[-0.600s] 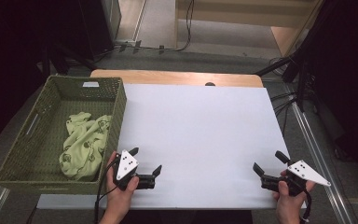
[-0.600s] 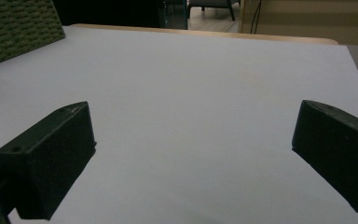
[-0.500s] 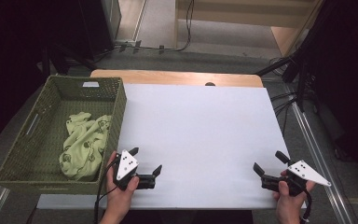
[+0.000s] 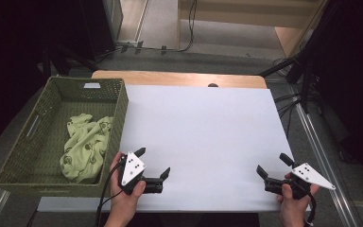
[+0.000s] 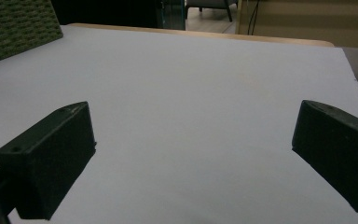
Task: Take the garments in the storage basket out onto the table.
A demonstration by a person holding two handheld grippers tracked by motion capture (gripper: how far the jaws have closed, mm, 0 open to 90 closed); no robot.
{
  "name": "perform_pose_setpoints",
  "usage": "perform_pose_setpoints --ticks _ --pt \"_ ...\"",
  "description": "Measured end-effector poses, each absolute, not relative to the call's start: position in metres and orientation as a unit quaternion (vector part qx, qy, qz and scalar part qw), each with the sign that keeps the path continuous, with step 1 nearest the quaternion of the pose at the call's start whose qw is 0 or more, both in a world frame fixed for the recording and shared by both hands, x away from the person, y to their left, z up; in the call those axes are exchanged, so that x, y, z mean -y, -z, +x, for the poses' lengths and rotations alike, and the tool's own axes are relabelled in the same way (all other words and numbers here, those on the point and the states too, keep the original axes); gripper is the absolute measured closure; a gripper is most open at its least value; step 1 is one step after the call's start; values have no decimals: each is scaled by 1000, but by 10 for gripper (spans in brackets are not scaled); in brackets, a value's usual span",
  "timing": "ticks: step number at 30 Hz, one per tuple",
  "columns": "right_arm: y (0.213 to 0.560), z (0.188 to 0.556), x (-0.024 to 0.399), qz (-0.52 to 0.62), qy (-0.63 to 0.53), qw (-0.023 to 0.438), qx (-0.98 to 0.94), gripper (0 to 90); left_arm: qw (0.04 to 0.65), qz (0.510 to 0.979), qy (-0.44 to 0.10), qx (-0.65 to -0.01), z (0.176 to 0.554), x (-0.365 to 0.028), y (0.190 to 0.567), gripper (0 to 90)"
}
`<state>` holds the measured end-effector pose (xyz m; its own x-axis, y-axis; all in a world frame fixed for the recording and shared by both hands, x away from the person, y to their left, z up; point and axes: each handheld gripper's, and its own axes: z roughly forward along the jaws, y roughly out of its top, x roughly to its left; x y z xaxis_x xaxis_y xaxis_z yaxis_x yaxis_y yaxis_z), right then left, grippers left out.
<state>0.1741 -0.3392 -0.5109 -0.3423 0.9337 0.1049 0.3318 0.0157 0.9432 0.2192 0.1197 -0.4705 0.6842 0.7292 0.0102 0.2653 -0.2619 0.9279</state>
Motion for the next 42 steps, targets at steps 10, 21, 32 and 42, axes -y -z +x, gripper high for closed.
perform_pose_setpoints --ticks 10,21,32,42 --pt "510 173 340 489 -509 295 -644 0 520 762 -231 -309 216 -109 439 0" --pt "507 172 339 486 -511 295 -645 0 526 747 -248 -322 222 -120 401 0" --pt "505 170 336 480 -510 295 -650 0 530 725 -273 -345 230 -148 378 0" --pt "505 169 334 481 -510 294 -649 0 528 712 -284 -366 238 -171 367 0"
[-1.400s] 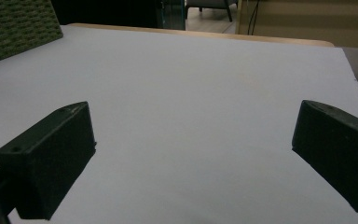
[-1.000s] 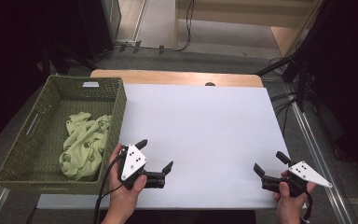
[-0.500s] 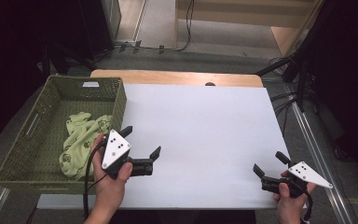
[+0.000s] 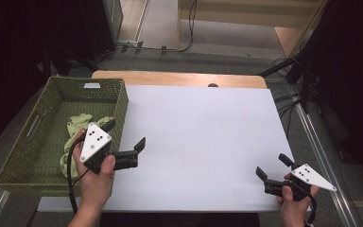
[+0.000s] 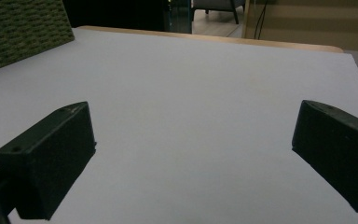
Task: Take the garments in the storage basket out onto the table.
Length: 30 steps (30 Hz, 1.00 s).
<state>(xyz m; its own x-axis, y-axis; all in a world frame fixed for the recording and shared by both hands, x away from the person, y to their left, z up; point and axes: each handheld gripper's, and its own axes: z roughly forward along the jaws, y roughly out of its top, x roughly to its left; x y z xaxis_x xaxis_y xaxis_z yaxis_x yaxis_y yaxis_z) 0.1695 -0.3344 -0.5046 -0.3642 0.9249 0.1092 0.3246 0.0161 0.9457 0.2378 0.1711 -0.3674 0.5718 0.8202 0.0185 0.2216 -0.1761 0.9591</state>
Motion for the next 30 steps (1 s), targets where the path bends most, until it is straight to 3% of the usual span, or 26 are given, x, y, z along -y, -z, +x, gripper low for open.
perform_pose_setpoints --ticks 30 --pt "504 169 333 482 -511 291 -649 0 483 688 -328 -430 273 -258 351 0"
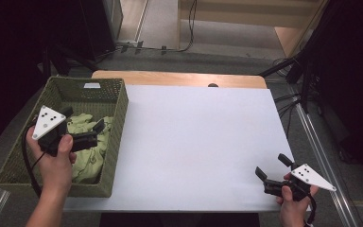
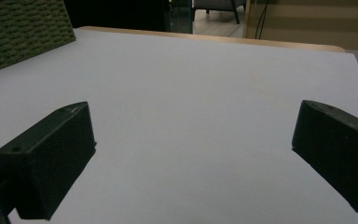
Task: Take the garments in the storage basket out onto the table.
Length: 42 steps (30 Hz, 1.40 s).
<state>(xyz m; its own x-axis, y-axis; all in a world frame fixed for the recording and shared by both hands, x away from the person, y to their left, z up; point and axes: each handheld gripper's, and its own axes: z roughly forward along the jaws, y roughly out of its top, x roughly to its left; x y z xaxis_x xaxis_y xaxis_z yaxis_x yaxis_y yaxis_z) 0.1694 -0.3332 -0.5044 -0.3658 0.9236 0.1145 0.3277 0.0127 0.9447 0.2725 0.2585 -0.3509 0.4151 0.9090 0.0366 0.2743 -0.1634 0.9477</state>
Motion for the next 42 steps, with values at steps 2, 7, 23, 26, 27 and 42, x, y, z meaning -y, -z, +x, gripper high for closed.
perform_pose_setpoints --ticks 2,7,23,26,27,42 --pt "504 169 333 482 -512 291 -649 0 477 688 -328 -437 277 -265 353 0" --pt "505 170 333 479 -511 293 -651 0 457 697 -318 -452 290 -279 359 0" --pt "505 170 333 481 -509 293 -651 0 368 734 -263 -506 331 -300 391 0" --pt "505 170 333 480 -510 293 -651 0 349 742 -253 -514 337 -301 397 0" --pt "505 170 333 480 -510 292 -651 0 343 745 -246 -517 339 -301 399 0" --pt "506 170 332 480 -508 292 -653 0 255 777 -114 -564 361 -305 435 0"
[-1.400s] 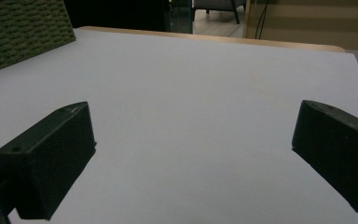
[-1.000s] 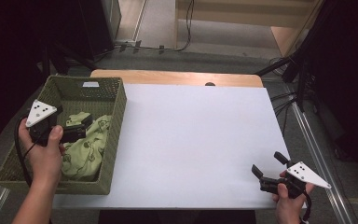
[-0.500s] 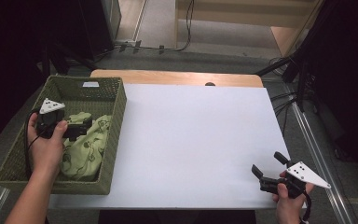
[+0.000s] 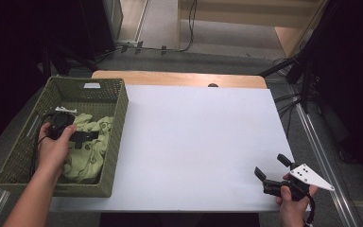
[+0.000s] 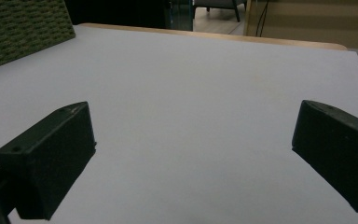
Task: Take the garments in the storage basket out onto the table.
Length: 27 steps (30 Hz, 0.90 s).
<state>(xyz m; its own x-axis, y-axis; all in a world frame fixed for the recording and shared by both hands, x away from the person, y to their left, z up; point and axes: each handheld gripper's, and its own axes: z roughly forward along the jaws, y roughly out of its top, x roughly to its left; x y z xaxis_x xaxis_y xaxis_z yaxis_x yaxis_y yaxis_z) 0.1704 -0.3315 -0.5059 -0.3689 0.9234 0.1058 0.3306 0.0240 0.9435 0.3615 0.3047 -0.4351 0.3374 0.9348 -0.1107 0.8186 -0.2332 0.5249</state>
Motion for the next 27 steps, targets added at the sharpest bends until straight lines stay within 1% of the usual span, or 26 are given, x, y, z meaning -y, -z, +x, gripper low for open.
perform_pose_setpoints --ticks 2,9,17,21,23,25,26,27 --pt "506 170 331 480 -508 292 -653 0 243 782 -98 -565 363 -304 439 0" --pt "506 171 331 480 -507 291 -654 0 195 802 -66 -560 368 -296 451 0" --pt "507 171 330 479 -506 289 -656 0 162 808 -44 -565 370 -292 460 0" --pt "508 172 330 478 -506 289 -657 0 132 812 -49 -566 371 -285 464 12" --pt "508 172 330 478 -506 289 -657 0 128 811 -50 -568 372 -284 464 12" --pt "508 172 330 479 -506 289 -657 0 123 812 -53 -568 372 -283 465 39" --pt "508 172 330 479 -506 289 -657 0 121 812 -57 -568 371 -282 465 39" --pt "508 172 330 480 -505 289 -656 0 118 813 -60 -567 371 -282 464 67"
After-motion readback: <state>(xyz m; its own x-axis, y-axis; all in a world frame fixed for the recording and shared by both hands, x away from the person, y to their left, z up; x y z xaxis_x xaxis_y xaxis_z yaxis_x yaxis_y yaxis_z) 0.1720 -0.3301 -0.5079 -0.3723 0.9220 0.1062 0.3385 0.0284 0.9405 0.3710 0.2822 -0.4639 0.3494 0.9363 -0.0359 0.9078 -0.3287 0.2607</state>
